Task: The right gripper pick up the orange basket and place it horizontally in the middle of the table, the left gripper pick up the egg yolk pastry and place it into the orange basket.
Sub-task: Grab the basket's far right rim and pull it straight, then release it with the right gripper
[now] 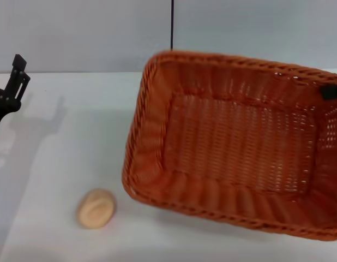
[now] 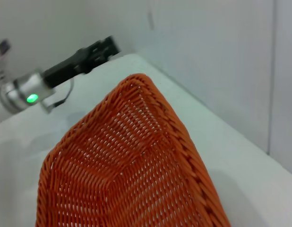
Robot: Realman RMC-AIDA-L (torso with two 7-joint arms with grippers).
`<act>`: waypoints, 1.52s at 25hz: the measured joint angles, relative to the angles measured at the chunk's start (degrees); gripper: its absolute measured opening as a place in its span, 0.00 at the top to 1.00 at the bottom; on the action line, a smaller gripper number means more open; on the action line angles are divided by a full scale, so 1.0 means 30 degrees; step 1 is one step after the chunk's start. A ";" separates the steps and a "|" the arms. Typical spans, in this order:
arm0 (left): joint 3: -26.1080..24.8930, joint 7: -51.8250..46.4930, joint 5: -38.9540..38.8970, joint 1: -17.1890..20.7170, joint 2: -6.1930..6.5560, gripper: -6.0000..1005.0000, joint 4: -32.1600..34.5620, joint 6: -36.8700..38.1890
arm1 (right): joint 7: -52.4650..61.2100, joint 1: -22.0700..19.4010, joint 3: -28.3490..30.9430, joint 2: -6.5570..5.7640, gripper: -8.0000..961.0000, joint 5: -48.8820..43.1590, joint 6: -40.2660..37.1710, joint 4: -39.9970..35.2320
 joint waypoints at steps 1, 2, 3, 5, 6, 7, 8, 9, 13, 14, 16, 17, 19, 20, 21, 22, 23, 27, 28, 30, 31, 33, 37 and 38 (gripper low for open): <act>0.0000 0.0000 0.0000 0.0000 0.0000 0.25 0.0000 0.0000 | -0.0313 0.0198 -0.0129 -0.0239 0.81 -0.0024 -0.0449 0.0003; 0.0063 -0.0018 0.0000 -0.0030 0.0001 0.25 0.0001 0.0000 | -0.0313 0.0198 -0.0129 -0.0239 0.81 -0.0024 -0.0449 0.0003; 0.0063 -0.0018 0.0000 -0.0030 0.0001 0.25 0.0001 0.0000 | -0.0484 0.0299 -0.0284 -0.0308 0.81 -0.0069 -0.0606 0.0042; 0.0063 -0.0018 0.0000 -0.0030 0.0001 0.25 0.0001 0.0000 | -0.0720 0.0462 -0.0742 -0.0331 0.81 -0.0289 -0.0744 0.0149; 0.0074 -0.0019 0.0000 -0.0036 0.0000 0.25 -0.0001 0.0000 | -0.0794 0.0537 -0.0971 -0.0323 0.81 -0.0473 -0.0746 0.0194; 0.0091 -0.0024 -0.0001 -0.0027 -0.0005 0.25 -0.0085 -0.0002 | -0.0909 0.0675 -0.1316 -0.0243 0.81 -0.0795 -0.0696 0.0282; 0.0099 -0.0025 0.0001 -0.0001 -0.0010 0.25 -0.0144 -0.0002 | -0.1028 0.0777 -0.1492 -0.0126 0.81 -0.1038 -0.0578 0.0395; 0.0110 -0.0028 0.0001 0.0036 -0.0011 0.25 -0.0212 -0.0002 | -0.1214 0.0903 -0.1611 0.0006 0.81 -0.1295 -0.0470 0.0546; 0.0203 -0.0030 -0.0001 0.0147 -0.0010 0.25 -0.0263 0.0043 | -0.1936 0.1527 -0.1658 0.0363 0.81 -0.1897 0.0091 0.1570; 0.0203 -0.0030 -0.0001 0.0147 -0.0010 0.25 -0.0263 0.0043 | -0.2053 0.1618 -0.1661 0.0379 0.81 -0.1926 0.0257 0.1788; 0.0379 -0.0031 0.0001 0.0188 -0.0019 0.25 -0.0264 0.0065 | -0.2364 0.1832 -0.1659 0.0388 0.81 -0.1931 0.0750 0.2361; 0.0379 -0.0031 0.0001 0.0188 -0.0019 0.25 -0.0264 0.0065 | -0.2503 0.1940 -0.1658 0.0390 0.81 -0.1931 0.0962 0.2639; 0.0396 -0.0031 0.0001 0.0215 -0.0023 0.25 -0.0263 0.0070 | -0.2791 0.2191 -0.1661 0.0394 0.81 -0.1922 0.1332 0.3175; 0.0395 -0.0031 0.0001 0.0241 -0.0039 0.25 -0.0263 0.0076 | -0.2936 0.2345 -0.1663 0.0396 0.81 -0.1928 0.1513 0.3478; 0.0395 -0.0031 0.0001 0.0249 -0.0045 0.25 -0.0262 0.0076 | -0.3230 0.2602 -0.1676 0.0400 0.81 -0.1967 0.1826 0.4036; 0.0396 -0.0031 0.0001 0.0258 -0.0049 0.25 -0.0262 0.0080 | -0.3230 0.2602 -0.1676 0.0400 0.81 -0.1967 0.1826 0.4036; 0.0394 -0.0031 0.0000 0.0271 -0.0051 0.25 -0.0262 0.0081 | -0.3357 0.2707 -0.1684 0.0402 0.81 -0.1982 0.1988 0.4280; 0.0390 -0.0031 -0.0001 0.0292 -0.0057 0.25 -0.0303 0.0086 | -0.3758 0.3087 -0.1726 0.0408 0.81 -0.1998 0.2476 0.5102; 0.0389 -0.0030 0.0001 0.0293 -0.0059 0.25 -0.0357 0.0086 | -0.3840 0.3157 -0.1741 0.0408 0.81 -0.2000 0.2529 0.5256; 0.0389 -0.0030 0.0001 0.0293 -0.0059 0.25 -0.0357 0.0086 | -0.3921 0.3238 -0.1828 0.0410 0.80 -0.2004 0.2540 0.5424; 0.0389 -0.0031 0.0000 0.0293 -0.0059 0.25 -0.0456 0.0079 | -0.3960 0.3255 -0.1917 0.0469 0.80 -0.2011 0.2551 0.5474; 0.0389 -0.0031 0.0001 0.0293 -0.0059 0.25 -0.0497 -0.0022 | -0.3972 0.3250 -0.1937 0.0508 0.80 -0.2012 0.2566 0.5477; 0.0389 -0.0031 0.0000 0.0286 -0.0037 0.25 -0.0498 -0.0042 | -0.4028 0.3190 -0.1961 0.0719 0.80 -0.2019 0.2933 0.5486; 0.0389 -0.0031 0.0000 0.0279 -0.0033 0.25 -0.0497 -0.0044 | -0.4036 0.3183 -0.1994 0.0764 0.80 -0.2019 0.3018 0.5492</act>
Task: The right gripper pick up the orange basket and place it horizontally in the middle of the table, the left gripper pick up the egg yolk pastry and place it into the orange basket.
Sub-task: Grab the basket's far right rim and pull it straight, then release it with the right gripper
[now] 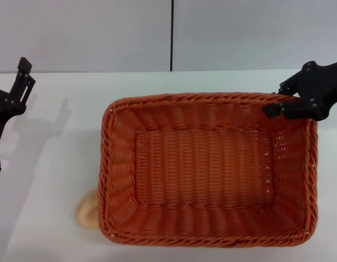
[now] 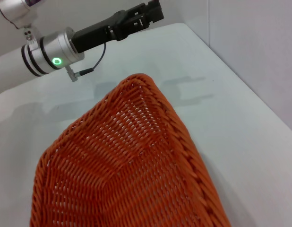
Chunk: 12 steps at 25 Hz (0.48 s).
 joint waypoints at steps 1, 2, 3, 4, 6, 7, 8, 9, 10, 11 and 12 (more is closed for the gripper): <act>0.0000 0.0000 0.0000 -0.0015 0.0000 0.25 -0.0001 -0.0002 | -0.0007 -0.0005 -0.0056 0.0032 0.80 0.0000 0.0039 0.0008; 0.0000 0.0000 0.0000 -0.0015 0.0000 0.25 -0.0001 -0.0002 | -0.0008 -0.0005 -0.0114 0.0053 0.80 0.0000 0.0051 0.0019; -0.0001 0.0000 0.0000 -0.0065 0.0005 0.25 0.0000 -0.0010 | -0.0011 0.0004 -0.0181 0.0074 0.80 0.0000 0.0060 0.0031; 0.0000 0.0001 0.0000 -0.0074 0.0005 0.25 -0.0001 -0.0011 | -0.0011 0.0004 -0.0181 0.0074 0.80 0.0000 0.0060 0.0031; 0.0000 0.0001 0.0001 -0.0094 0.0005 0.25 -0.0002 -0.0016 | -0.0013 0.0019 -0.0183 0.0081 0.80 0.0000 0.0061 0.0037; 0.0000 0.0001 0.0000 -0.0111 0.0005 0.25 -0.0001 -0.0018 | -0.0015 0.0027 -0.0183 0.0090 0.80 0.0000 0.0062 0.0039; 0.0000 0.0001 0.0001 -0.0115 0.0005 0.25 -0.0001 -0.0018 | -0.0018 0.0046 -0.0183 0.0107 0.80 0.0000 0.0071 0.0070; 0.0000 0.0001 0.0000 -0.0122 0.0006 0.25 -0.0001 -0.0019 | -0.0020 0.0059 -0.0183 0.0109 0.80 0.0000 0.0081 0.0105; 0.0000 0.0001 0.0000 -0.0133 0.0005 0.25 -0.0001 -0.0020 | -0.0020 0.0059 -0.0183 0.0109 0.80 0.0000 0.0081 0.0105; 0.0000 0.0001 0.0000 -0.0133 0.0005 0.25 -0.0001 -0.0020 | -0.0021 0.0076 -0.0181 0.0111 0.80 0.0000 0.0106 0.0149; 0.0000 0.0001 0.0001 -0.0133 0.0005 0.25 0.0000 -0.0019 | -0.0020 0.0090 -0.0180 0.0112 0.80 0.0001 0.0170 0.0188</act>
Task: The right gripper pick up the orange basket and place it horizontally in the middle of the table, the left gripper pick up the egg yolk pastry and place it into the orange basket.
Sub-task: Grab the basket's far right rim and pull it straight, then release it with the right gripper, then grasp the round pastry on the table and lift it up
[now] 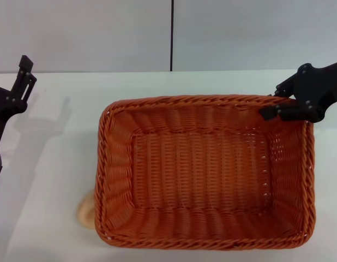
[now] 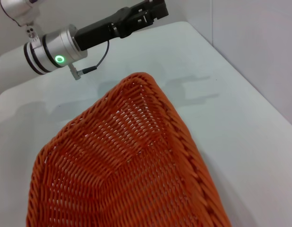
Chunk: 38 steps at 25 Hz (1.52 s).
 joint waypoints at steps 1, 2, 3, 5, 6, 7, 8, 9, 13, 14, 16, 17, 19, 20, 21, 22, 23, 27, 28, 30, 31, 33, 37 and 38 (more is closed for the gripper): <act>0.0000 0.0000 0.0000 0.0000 0.0000 0.25 0.0000 0.0000 | 0.0000 0.0002 0.0002 0.0001 0.80 -0.0001 0.0118 0.0020; 0.0000 0.0000 0.0000 0.0000 0.0000 0.25 0.0000 0.0000 | 0.0000 0.0002 0.0002 0.0001 0.80 -0.0001 0.0118 0.0020; 0.0000 0.0000 0.0000 0.0000 0.0000 0.25 0.0000 0.0000 | 0.0010 0.0002 0.0004 0.0001 0.80 -0.0001 0.0157 0.0027; 0.0000 0.0000 -0.0001 0.0009 0.0001 0.26 0.0000 -0.0085 | 0.0017 -0.0026 0.0006 0.0004 0.80 -0.0001 0.0185 0.0041; 0.0000 0.0000 0.0000 -0.0002 0.0001 0.26 0.0001 -0.0086 | 0.0018 -0.0062 0.0007 0.0031 0.80 -0.0021 0.0189 0.0054; 0.0000 0.0000 0.0000 -0.0002 0.0001 0.26 0.0001 -0.0086 | 0.0018 -0.0062 0.0007 0.0031 0.80 -0.0021 0.0189 0.0054; 0.0000 0.0000 -0.0001 -0.0030 0.0001 0.26 0.0000 -0.0088 | 0.0024 -0.0072 0.0007 0.0052 0.80 -0.0060 0.0195 0.0058; 0.0000 0.0000 -0.0001 -0.0048 0.0001 0.26 0.0000 -0.0089 | 0.0050 -0.0073 0.0007 0.0073 0.80 -0.0118 0.0201 0.0094; 0.0000 0.0000 -0.0001 -0.0129 0.0001 0.26 0.0001 -0.0107 | 0.0153 0.0021 0.0005 0.0082 0.80 -0.0300 0.0211 0.0340; 0.0000 0.0000 0.0000 -0.0145 0.0001 0.26 -0.0001 -0.0113 | 0.0180 0.0026 0.0048 0.0077 0.80 -0.0350 0.0222 0.0351; 0.0000 0.0000 0.0000 -0.0151 0.0001 0.26 0.0000 -0.0117 | 0.0547 0.0027 0.0214 0.0071 0.79 -0.0376 0.0486 0.0302; 0.0000 0.0000 -0.0001 -0.0156 0.0001 0.26 0.0001 -0.0117 | 0.0547 0.0027 0.0214 0.0071 0.79 -0.0376 0.0486 0.0302; 0.0000 0.0000 0.0000 -0.0128 0.0000 0.26 0.0006 -0.0118 | 0.0840 -0.0027 0.0284 0.0067 0.79 -0.0327 0.0912 0.0145; 0.0000 0.0000 -0.0001 -0.0116 0.0000 0.26 0.0013 -0.0119 | 0.0898 -0.0065 0.0389 0.0065 0.79 -0.0310 0.1139 0.0080; -0.0001 0.0000 -0.0001 -0.0104 0.0001 0.26 0.0019 -0.0121 | 0.0898 -0.0102 0.0511 0.0063 0.79 -0.0303 0.1356 0.0053; -0.0001 0.0000 -0.0001 -0.0073 0.0000 0.26 0.0032 -0.0136 | 0.0876 -0.0127 0.0830 0.0078 0.77 -0.0283 0.1622 0.0051; 0.0000 0.0000 0.0000 -0.0054 0.0000 0.26 0.0032 -0.0142 | 0.0714 -0.0152 0.1216 0.0127 0.75 -0.0254 0.1905 0.0057; -0.0001 0.0000 -0.0001 -0.0015 0.0001 0.26 0.0054 -0.0147 | -0.0287 -0.0301 0.2245 0.0274 0.68 0.0179 0.2740 0.0268; 0.0000 0.0000 0.0000 -0.0016 0.0000 0.26 0.0054 -0.0147 | -0.0494 -0.0376 0.2335 0.0290 0.66 0.0399 0.2935 0.0308; -0.0001 0.0000 -0.0001 -0.0030 0.0000 0.26 0.0055 -0.0147 | -0.1019 -0.0736 0.2422 0.0356 0.62 0.1327 0.3492 0.0322; 0.0000 0.0000 0.0002 -0.0051 -0.0001 0.26 0.0059 -0.0147 | -0.1287 -0.0933 0.2468 0.0385 0.60 0.1875 0.3782 0.0318; 0.0118 0.0000 0.0007 -0.0087 0.0017 0.26 0.0097 -0.0146 | -0.2069 -0.1595 0.2813 0.0475 0.56 0.3556 0.4444 0.0435; 0.0968 -0.0019 0.0027 -0.0125 0.0160 0.26 0.0238 -0.0074 | -0.4630 -0.3453 0.4648 0.0804 0.46 0.8414 0.5269 0.1902; 0.1203 -0.0071 0.0025 -0.0138 0.0208 0.26 0.0308 -0.0014 | -0.5297 -0.3930 0.5213 0.0877 0.46 0.9657 0.5286 0.2443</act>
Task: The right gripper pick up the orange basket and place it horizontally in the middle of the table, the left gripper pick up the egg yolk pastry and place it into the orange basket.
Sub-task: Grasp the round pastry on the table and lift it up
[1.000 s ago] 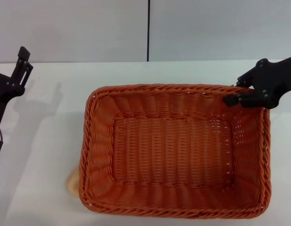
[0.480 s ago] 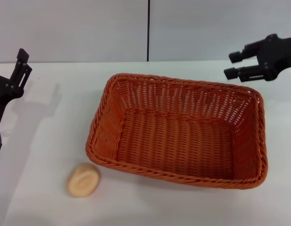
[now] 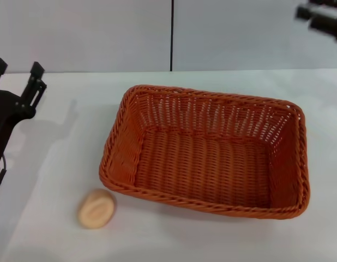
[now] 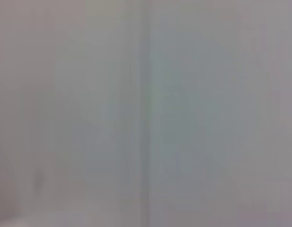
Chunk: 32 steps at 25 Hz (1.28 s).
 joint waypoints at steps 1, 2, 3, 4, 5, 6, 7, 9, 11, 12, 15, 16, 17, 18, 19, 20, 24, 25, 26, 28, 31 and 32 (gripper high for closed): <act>0.0316 -0.0183 0.0049 -0.0040 0.0061 0.26 0.0206 0.0149 | -0.0505 -0.0394 0.0424 0.0070 0.46 0.0963 0.0016 0.0473; 0.0634 -0.0477 0.0137 -0.0097 0.0125 0.26 0.0512 0.0376 | -0.1083 -0.0846 0.0859 0.0171 0.47 0.2098 0.0043 0.1012; 0.0993 -0.0966 0.0346 -0.0182 0.0222 0.26 0.1051 0.0771 | -0.2206 -0.1753 0.1596 0.0446 0.47 0.3918 0.0201 0.1838; 0.1240 -0.1344 0.0565 -0.0254 0.0277 0.26 0.1526 0.1107 | -0.2206 -0.1753 0.1596 0.0446 0.47 0.3918 0.0201 0.1838; 0.1497 -0.1816 0.0838 -0.0333 0.0337 0.26 0.2030 0.1541 | -0.2691 -0.2110 0.1896 0.0571 0.47 0.4519 0.0352 0.2082; 0.1915 -0.2570 0.1260 -0.0493 0.0426 0.26 0.2872 0.2149 | -0.3154 -0.2477 0.2263 0.0724 0.47 0.5117 0.0565 0.2277; 0.2218 -0.2999 0.1506 -0.0597 0.0481 0.26 0.3431 0.2488 | -0.3480 -0.2814 0.2636 0.0880 0.47 0.5572 0.0818 0.2363; 0.3248 -0.4382 0.1946 -0.0896 0.0648 0.26 0.4811 0.3233 | -0.3794 -0.3359 0.3717 0.1155 0.47 0.6134 0.1266 0.2366; 0.4553 -0.5468 0.2135 -0.1107 0.0796 0.26 0.5919 0.3575 | -0.4005 -0.3662 0.5120 0.1259 0.47 0.6357 0.1445 0.2534; 0.4553 -0.5468 0.2135 -0.1107 0.0796 0.26 0.5919 0.3575 | -0.4146 -0.3758 0.5800 0.1272 0.47 0.6399 0.1474 0.2700; 0.7469 -0.7745 0.2186 -0.1304 0.0928 0.26 0.7683 0.3729 | -0.4754 -0.4010 0.7647 0.1284 0.47 0.6424 0.1503 0.3409; 0.7942 -0.8148 0.2189 -0.1309 0.0929 0.26 0.7998 0.3743 | -0.5022 -0.4104 0.8084 0.1269 0.47 0.6428 0.1540 0.3611; 0.8460 -0.8588 0.2187 -0.1284 0.0905 0.26 0.8393 0.3780 | -0.5214 -0.4170 0.8352 0.1244 0.47 0.6429 0.1601 0.3734; 0.8840 -0.8883 0.2185 -0.1192 0.0858 0.26 0.8764 0.3871 | -0.5371 -0.4233 0.8674 0.1211 0.47 0.6431 0.1694 0.3808; 0.9089 -0.9061 0.2181 -0.1041 0.0804 0.26 0.9048 0.3988 | -0.5440 -0.4273 0.8929 0.1187 0.47 0.6432 0.1793 0.3826; 0.9149 -0.9100 0.2186 -0.0894 0.0788 0.26 0.9160 0.4093 | -0.5466 -0.4315 0.9286 0.1155 0.47 0.6434 0.1906 0.3832; 0.9208 -0.9183 0.2184 -0.0192 0.0859 0.26 0.9306 0.4520 | -0.5479 -0.4337 0.9870 0.1039 0.47 0.6445 0.2319 0.3844; 0.9208 -0.9183 0.2184 -0.0192 0.0859 0.26 0.9306 0.4520 | -0.5496 -0.4311 0.9869 0.1030 0.47 0.6447 0.2459 0.3863; 0.9312 -0.9284 0.2185 0.0174 0.0950 0.26 0.9337 0.4688 | -0.5523 -0.4275 0.9842 0.1032 0.47 0.6448 0.2557 0.3893; 0.9413 -0.9417 0.2185 0.0450 0.1005 0.26 0.9345 0.4774 | -0.5737 -0.4131 0.9774 0.1013 0.47 0.6450 0.2811 0.4126; 0.9686 -0.9620 0.2185 0.0867 0.1048 0.26 0.9357 0.4877 | -0.6158 -0.3920 0.9812 0.0971 0.47 0.6458 0.2952 0.4510; 0.9817 -0.9658 0.2185 0.0979 0.1049 0.26 0.9359 0.4897 | -0.6244 -0.3838 0.9837 0.0954 0.47 0.6459 0.2973 0.4619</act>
